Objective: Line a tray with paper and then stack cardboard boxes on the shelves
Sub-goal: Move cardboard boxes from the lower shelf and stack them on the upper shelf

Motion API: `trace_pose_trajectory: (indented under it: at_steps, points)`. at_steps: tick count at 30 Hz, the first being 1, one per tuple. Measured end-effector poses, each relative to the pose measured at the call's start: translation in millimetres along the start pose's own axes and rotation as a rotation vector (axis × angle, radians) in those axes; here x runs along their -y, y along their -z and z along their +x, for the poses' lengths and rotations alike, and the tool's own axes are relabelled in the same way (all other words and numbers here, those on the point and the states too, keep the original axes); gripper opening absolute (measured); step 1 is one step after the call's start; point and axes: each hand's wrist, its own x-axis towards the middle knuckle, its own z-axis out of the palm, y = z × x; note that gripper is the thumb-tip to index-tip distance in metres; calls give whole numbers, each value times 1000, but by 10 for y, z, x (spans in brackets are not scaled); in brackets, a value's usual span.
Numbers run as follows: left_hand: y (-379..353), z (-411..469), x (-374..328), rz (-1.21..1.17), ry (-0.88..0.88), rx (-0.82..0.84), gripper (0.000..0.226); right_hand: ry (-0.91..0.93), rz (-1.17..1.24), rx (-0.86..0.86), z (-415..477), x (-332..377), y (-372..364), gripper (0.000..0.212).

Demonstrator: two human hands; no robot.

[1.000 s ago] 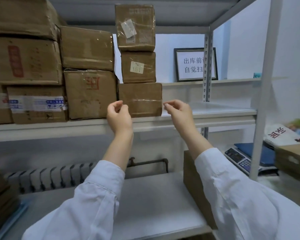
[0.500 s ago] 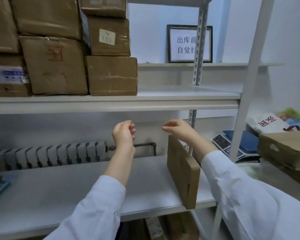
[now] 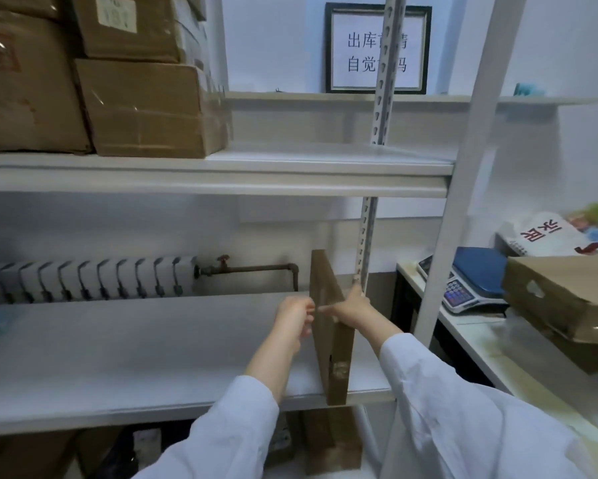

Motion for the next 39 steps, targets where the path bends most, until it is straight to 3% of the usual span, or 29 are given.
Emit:
trace_pose_trajectory:
  at_steps: [4, 8, 10, 13, 17, 19, 25, 32, 35, 39]
  points:
    - [-114, -45, 277, 378, 9, 198, 51, -58, 17, 120, 57, -83, -1, 99]
    - [-182, 45, 494, 440, -52, 212, 74, -53, 0, 102, 67, -82, -10, 53]
    - [-218, 141, 561, 430, -80, 178, 79, -37, 36, 105, 19, -29, 26, 39]
    - [-201, 304, 671, 544, -172, 61, 85, -47, 197, 124, -42, 58, 62, 36]
    - [-65, 325, 704, 792, -441, -229, 64, -26, 415, 130, -109, 182, 49, 23]
    - [37, 276, 647, 698, -542, -280, 53, -26, 461, 137, -158, 275, 45, 20]
    - [714, 96, 103, 191, -586, -218, 33, 31, 528, 153, -243, 571, -25, 50]
    - [1667, -152, -327, -179, -602, -118, 23, 52, 457, -114, -334, 626, -170, 68]
    - [1958, -255, -421, -296, -633, -62, 8, 18, 451, -213, -446, 733, -238, 81]
    - [2209, -432, -523, -384, -650, 11, 10, 24, 491, -337, -644, 877, -281, 93]
